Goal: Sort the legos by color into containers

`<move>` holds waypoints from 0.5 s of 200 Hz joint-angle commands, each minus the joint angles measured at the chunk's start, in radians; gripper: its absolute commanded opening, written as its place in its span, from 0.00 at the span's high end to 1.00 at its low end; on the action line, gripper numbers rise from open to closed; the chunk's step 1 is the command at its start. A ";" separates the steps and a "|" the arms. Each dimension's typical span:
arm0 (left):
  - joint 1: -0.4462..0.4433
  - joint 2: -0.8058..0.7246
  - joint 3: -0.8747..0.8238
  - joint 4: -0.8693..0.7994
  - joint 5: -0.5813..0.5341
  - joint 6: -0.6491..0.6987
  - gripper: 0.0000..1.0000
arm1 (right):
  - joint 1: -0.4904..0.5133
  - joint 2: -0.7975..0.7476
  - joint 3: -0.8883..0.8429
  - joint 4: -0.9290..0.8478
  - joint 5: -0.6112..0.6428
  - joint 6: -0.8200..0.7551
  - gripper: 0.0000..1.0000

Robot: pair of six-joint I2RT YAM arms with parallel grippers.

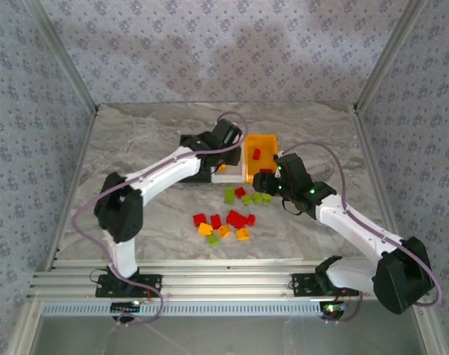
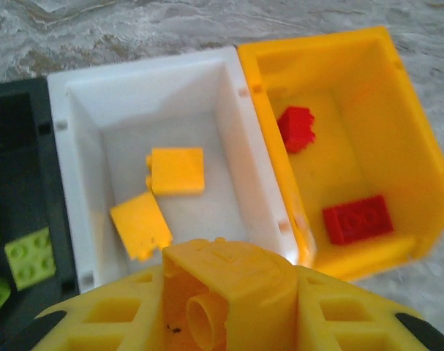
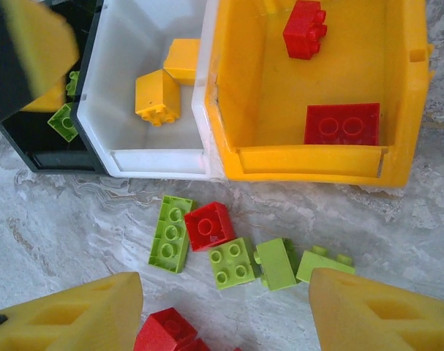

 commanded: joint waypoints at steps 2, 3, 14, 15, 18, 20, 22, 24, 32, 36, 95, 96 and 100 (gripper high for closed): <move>0.018 0.105 0.112 -0.069 -0.032 0.040 0.74 | -0.011 -0.034 -0.026 -0.025 0.000 0.018 0.36; 0.018 0.109 0.117 -0.070 -0.032 0.040 0.74 | -0.011 -0.034 -0.027 -0.025 0.000 0.018 0.36; 0.021 0.149 0.164 -0.086 -0.038 0.042 0.73 | -0.013 -0.043 -0.040 -0.026 -0.006 0.020 0.36; 0.021 0.152 0.169 -0.086 -0.038 0.042 0.72 | -0.014 -0.044 -0.040 -0.027 -0.007 0.020 0.36; 0.022 0.161 0.177 -0.090 -0.039 0.042 0.72 | -0.013 -0.046 -0.044 -0.028 -0.009 0.022 0.36; 0.023 0.166 0.184 -0.091 -0.040 0.041 0.72 | -0.014 -0.047 -0.046 -0.028 -0.010 0.023 0.36; 0.023 0.172 0.189 -0.093 -0.041 0.041 0.71 | -0.015 -0.049 -0.048 -0.028 -0.011 0.024 0.36; 0.024 0.176 0.193 -0.094 -0.042 0.041 0.71 | -0.014 -0.051 -0.051 -0.028 -0.011 0.024 0.36; 0.027 0.193 0.217 -0.100 -0.039 0.038 0.69 | -0.015 -0.057 -0.060 -0.027 -0.011 0.027 0.36; 0.028 0.201 0.225 -0.102 -0.038 0.037 0.68 | -0.015 -0.061 -0.064 -0.029 -0.012 0.028 0.36; 0.025 0.196 0.302 -0.114 0.005 0.022 0.34 | -0.020 -0.064 -0.112 -0.040 -0.008 0.045 0.31; 0.025 0.195 0.303 -0.115 0.006 0.021 0.33 | -0.020 -0.063 -0.113 -0.040 -0.007 0.045 0.31; 0.023 0.187 0.305 -0.115 0.009 0.020 0.32 | -0.023 -0.060 -0.113 -0.041 -0.007 0.045 0.31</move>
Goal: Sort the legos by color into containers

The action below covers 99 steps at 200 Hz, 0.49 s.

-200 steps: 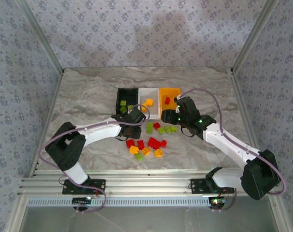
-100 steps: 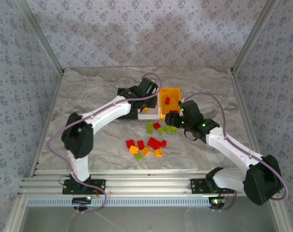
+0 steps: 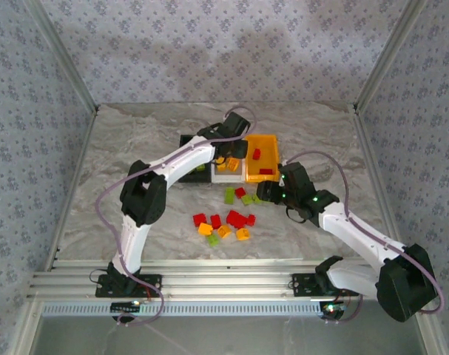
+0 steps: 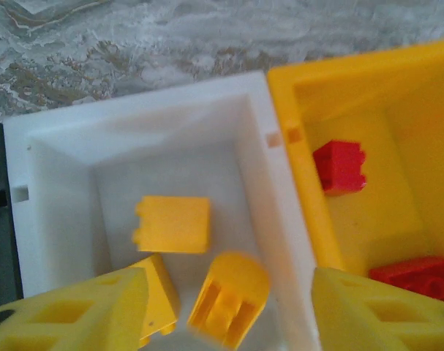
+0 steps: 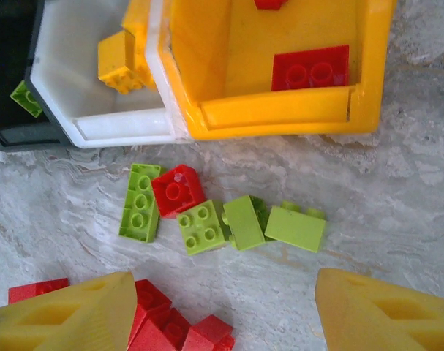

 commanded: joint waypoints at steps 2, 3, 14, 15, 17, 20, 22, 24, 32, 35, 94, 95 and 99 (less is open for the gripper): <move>-0.005 -0.045 0.043 -0.020 0.024 -0.003 0.31 | -0.011 -0.004 -0.013 -0.030 0.002 0.017 0.31; -0.005 -0.047 0.044 -0.020 0.025 -0.003 0.30 | -0.011 -0.004 -0.014 -0.031 0.002 0.017 0.31; -0.006 -0.076 0.040 -0.018 0.043 -0.008 0.27 | -0.015 0.009 -0.012 -0.031 0.003 0.016 0.31; -0.006 -0.079 0.039 -0.018 0.044 -0.009 0.27 | -0.017 0.011 -0.011 -0.030 0.002 0.016 0.31; -0.006 -0.084 0.037 -0.016 0.048 -0.010 0.26 | -0.018 0.014 -0.011 -0.029 0.003 0.015 0.31; -0.007 -0.096 0.030 -0.013 0.052 -0.012 0.25 | -0.018 0.019 -0.009 -0.029 0.002 0.013 0.31; -0.008 -0.105 0.027 -0.009 0.055 -0.013 0.24 | -0.020 0.024 -0.007 -0.029 0.001 0.014 0.31; -0.010 -0.113 0.019 -0.005 0.058 -0.014 0.23 | -0.021 0.028 -0.006 -0.028 0.001 0.013 0.31; -0.016 -0.153 -0.012 0.015 0.073 -0.019 0.19 | -0.025 0.047 0.001 -0.030 -0.001 0.007 0.31; -0.019 -0.169 -0.025 0.025 0.079 -0.020 0.17 | -0.027 0.058 0.004 -0.028 -0.003 0.006 0.31; -0.105 -0.530 -0.444 0.172 0.098 -0.067 0.00 | -0.056 0.252 0.069 0.022 -0.001 -0.005 0.31; -0.107 -0.535 -0.452 0.174 0.097 -0.067 0.00 | -0.057 0.254 0.071 0.023 0.000 -0.005 0.31; -0.111 -0.561 -0.483 0.179 0.093 -0.072 0.01 | -0.059 0.264 0.073 0.030 0.001 -0.003 0.31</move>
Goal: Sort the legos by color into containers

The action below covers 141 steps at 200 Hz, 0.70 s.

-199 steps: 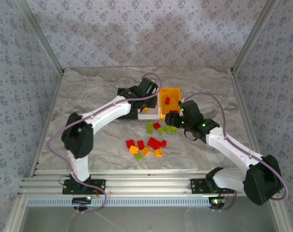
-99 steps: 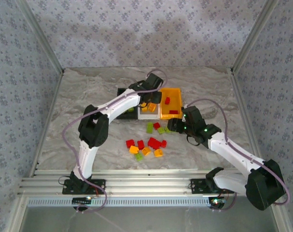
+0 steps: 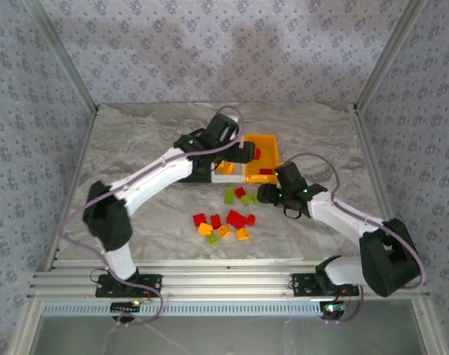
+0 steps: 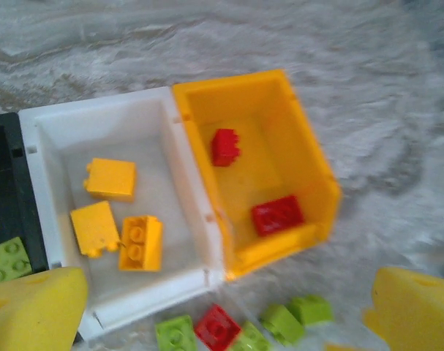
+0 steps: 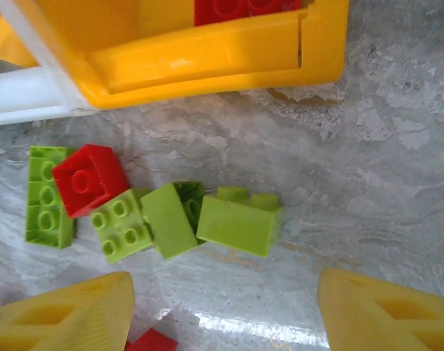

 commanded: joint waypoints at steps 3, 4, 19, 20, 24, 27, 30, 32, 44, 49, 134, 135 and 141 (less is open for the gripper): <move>-0.033 -0.133 -0.165 0.068 0.001 -0.032 0.01 | -0.017 0.052 0.050 0.030 0.011 0.000 0.31; -0.034 -0.140 -0.169 0.069 -0.001 -0.034 0.01 | -0.019 0.054 0.050 0.032 0.012 0.001 0.31; -0.048 -0.239 -0.288 0.089 -0.030 -0.056 0.00 | -0.029 0.081 0.059 0.057 0.014 0.019 0.32; -0.049 -0.245 -0.293 0.091 -0.033 -0.058 0.01 | -0.031 0.082 0.060 0.058 0.014 0.021 0.32; -0.054 -0.270 -0.326 0.094 -0.045 -0.064 0.00 | -0.032 0.090 0.063 0.063 0.016 0.027 0.32; -0.058 -0.289 -0.347 0.096 -0.053 -0.069 0.01 | -0.034 0.097 0.067 0.064 0.016 0.030 0.32; -0.059 -0.307 -0.371 0.099 -0.061 -0.074 0.00 | -0.036 0.103 0.071 0.066 0.017 0.031 0.32; -0.062 -0.321 -0.384 0.101 -0.066 -0.078 0.00 | -0.037 0.107 0.073 0.067 0.016 0.032 0.32; -0.067 -0.392 -0.466 0.106 -0.083 -0.102 0.01 | -0.039 0.138 0.089 0.078 0.011 0.051 0.33; -0.067 -0.417 -0.497 0.107 -0.089 -0.114 0.01 | -0.039 0.151 0.098 0.080 0.008 0.057 0.33; -0.066 -0.700 -0.747 0.027 -0.222 -0.227 0.01 | -0.042 0.253 0.109 0.020 0.066 0.088 0.42; -0.066 -0.702 -0.747 0.026 -0.222 -0.229 0.01 | -0.042 0.253 0.108 0.019 0.066 0.088 0.42; -0.066 -0.712 -0.754 0.023 -0.228 -0.229 0.01 | -0.042 0.253 0.102 0.018 0.067 0.088 0.43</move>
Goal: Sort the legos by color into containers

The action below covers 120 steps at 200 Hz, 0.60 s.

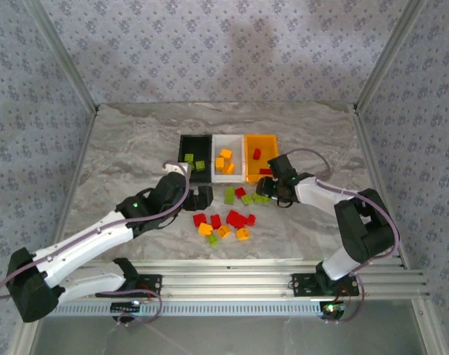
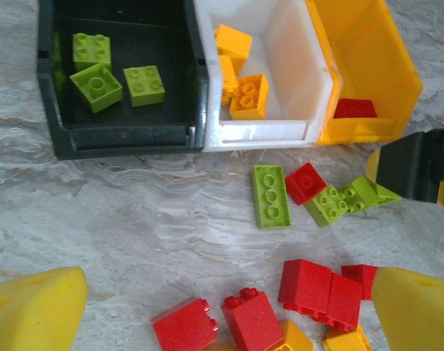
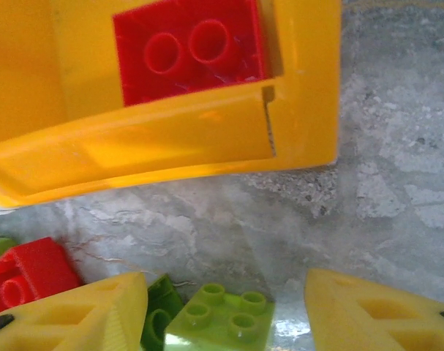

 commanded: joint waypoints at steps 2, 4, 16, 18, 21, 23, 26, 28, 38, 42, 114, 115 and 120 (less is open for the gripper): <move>-0.005 -0.043 -0.019 -0.034 -0.062 -0.033 0.01 | -0.006 0.012 -0.003 -0.045 0.032 0.020 0.43; -0.005 -0.046 -0.021 -0.035 -0.063 -0.033 0.00 | -0.006 0.011 -0.006 -0.045 0.033 0.020 0.44; -0.004 -0.054 -0.026 -0.044 -0.071 -0.033 0.00 | -0.007 0.003 -0.024 -0.048 0.034 0.021 0.45; -0.004 -0.055 -0.026 -0.045 -0.072 -0.031 0.00 | -0.007 0.002 -0.028 -0.050 0.035 0.021 0.46; -0.004 -0.057 -0.026 -0.048 -0.075 -0.030 0.01 | -0.007 -0.001 -0.034 -0.052 0.035 0.022 0.46; -0.003 -0.058 -0.027 -0.049 -0.077 -0.030 0.01 | -0.007 -0.002 -0.037 -0.054 0.039 0.023 0.47; -0.002 -0.058 -0.027 -0.053 -0.079 -0.031 0.01 | -0.006 -0.005 -0.043 -0.056 0.041 0.023 0.47; -0.002 -0.059 -0.027 -0.055 -0.081 -0.032 0.01 | -0.006 -0.008 -0.046 -0.058 0.042 0.023 0.48; -0.001 -0.063 -0.031 -0.059 -0.089 -0.030 0.01 | -0.009 -0.022 -0.063 -0.058 0.044 0.020 0.52; -0.001 -0.066 -0.034 -0.059 -0.089 -0.029 0.01 | -0.010 -0.029 -0.069 -0.057 0.046 0.020 0.53; 0.008 -0.137 -0.082 -0.105 -0.149 -0.051 0.01 | 0.007 -0.214 -0.029 -0.159 0.023 -0.072 0.73; 0.009 -0.138 -0.083 -0.106 -0.150 -0.053 0.00 | 0.008 -0.216 -0.027 -0.161 0.022 -0.075 0.73; 0.010 -0.143 -0.087 -0.115 -0.156 -0.055 0.00 | 0.017 -0.227 -0.012 -0.171 0.017 -0.080 0.73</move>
